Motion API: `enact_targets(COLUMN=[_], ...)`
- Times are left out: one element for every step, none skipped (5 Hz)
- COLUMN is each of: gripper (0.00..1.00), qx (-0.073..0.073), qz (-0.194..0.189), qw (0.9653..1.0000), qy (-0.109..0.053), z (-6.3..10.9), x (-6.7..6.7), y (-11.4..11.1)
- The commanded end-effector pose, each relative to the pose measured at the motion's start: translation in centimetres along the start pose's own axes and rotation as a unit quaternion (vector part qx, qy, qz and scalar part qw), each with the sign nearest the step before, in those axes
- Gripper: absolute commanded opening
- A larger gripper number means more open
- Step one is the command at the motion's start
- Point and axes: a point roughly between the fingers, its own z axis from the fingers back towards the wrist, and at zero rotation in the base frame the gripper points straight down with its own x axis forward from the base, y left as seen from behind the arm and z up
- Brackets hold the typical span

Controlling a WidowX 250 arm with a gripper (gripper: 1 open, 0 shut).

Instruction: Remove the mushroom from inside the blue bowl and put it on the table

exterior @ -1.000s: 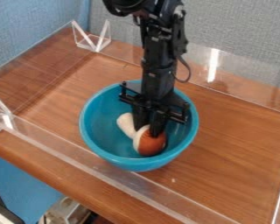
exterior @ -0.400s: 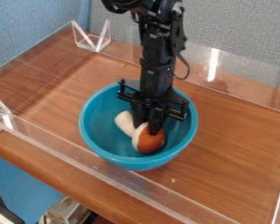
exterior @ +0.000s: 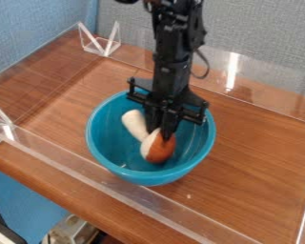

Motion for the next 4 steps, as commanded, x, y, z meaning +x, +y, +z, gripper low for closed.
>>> enact_targets(gripper=[0.0, 0.0, 0.0, 0.0], qx=[-0.011, -0.018, -0.025, -0.027], qz=[-0.011, -0.026, -0.056, -0.083], qw=[0.9985, 0.9971, 0.9956, 0.994], qy=[-0.053, -0.069, -0.072, -0.066], z=[3.8, 5.6, 5.9, 5.1], x=[0.5, 0.2, -0.1, -0.7], y=[-1.5, -3.3, -6.4, -9.3])
